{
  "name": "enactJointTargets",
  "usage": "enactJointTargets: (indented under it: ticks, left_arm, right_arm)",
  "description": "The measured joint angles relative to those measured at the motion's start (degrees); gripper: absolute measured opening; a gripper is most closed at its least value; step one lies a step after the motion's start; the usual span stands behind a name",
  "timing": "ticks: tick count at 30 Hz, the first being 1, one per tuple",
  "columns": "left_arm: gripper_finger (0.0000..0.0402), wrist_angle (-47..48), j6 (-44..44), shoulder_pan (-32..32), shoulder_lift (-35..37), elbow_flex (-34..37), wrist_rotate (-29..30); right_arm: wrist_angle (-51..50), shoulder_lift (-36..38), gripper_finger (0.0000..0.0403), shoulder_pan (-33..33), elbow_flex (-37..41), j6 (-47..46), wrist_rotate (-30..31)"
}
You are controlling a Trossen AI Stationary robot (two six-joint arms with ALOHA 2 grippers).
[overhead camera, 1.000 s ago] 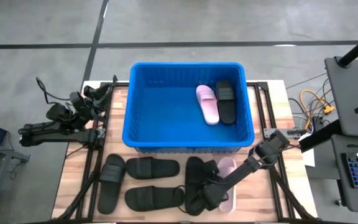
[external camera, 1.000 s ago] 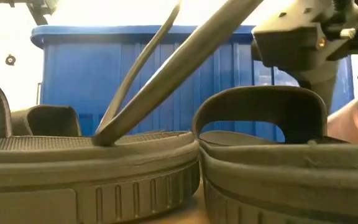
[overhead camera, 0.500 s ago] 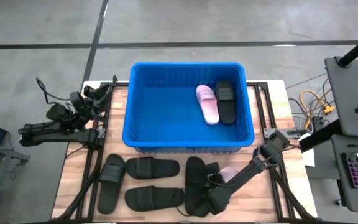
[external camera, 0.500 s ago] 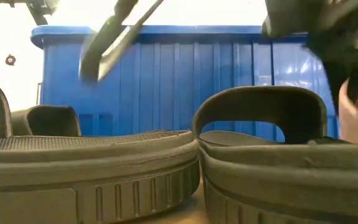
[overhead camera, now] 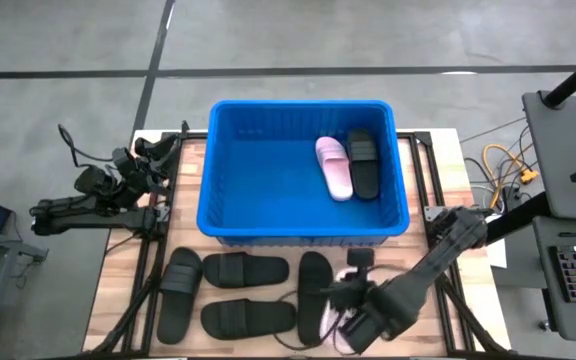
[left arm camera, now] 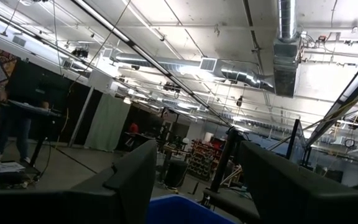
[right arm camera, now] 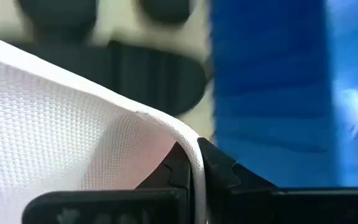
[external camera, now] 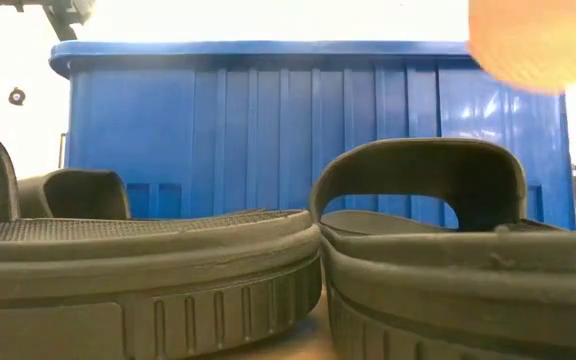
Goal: Pick and place slides into bin
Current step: Put the pink slide into the blue bin
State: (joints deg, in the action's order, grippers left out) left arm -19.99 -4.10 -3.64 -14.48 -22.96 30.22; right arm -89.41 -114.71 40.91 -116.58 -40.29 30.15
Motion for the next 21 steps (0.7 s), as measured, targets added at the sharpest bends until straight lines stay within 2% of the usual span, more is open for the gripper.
enactJointTargets:
  ticks: [4, 8, 14, 21]
  left_arm:
    - [0.0217, 0.0, -0.07, -0.01, 0.0, 0.0, 0.0]
    - [0.0217, 0.0, -0.04, -0.02, 0.0, 0.0, 0.0]
    - [0.0217, -0.04, -0.02, -0.01, 0.0, 0.01, 0.0]
    - [0.0217, -0.02, -0.02, -0.02, 0.0, 0.01, 0.02]
  right_arm:
    - [2.13, 4.58, 0.0009, -0.83, -4.0, 0.22, 8.01]
    - [4.25, 8.85, 0.0009, -2.44, -7.25, 2.84, 12.74]
    - [9.36, 12.59, 0.0009, -7.06, -9.99, 21.94, 13.43]
    - [9.16, 14.74, 0.0009, -18.42, -10.44, 39.91, 12.3]
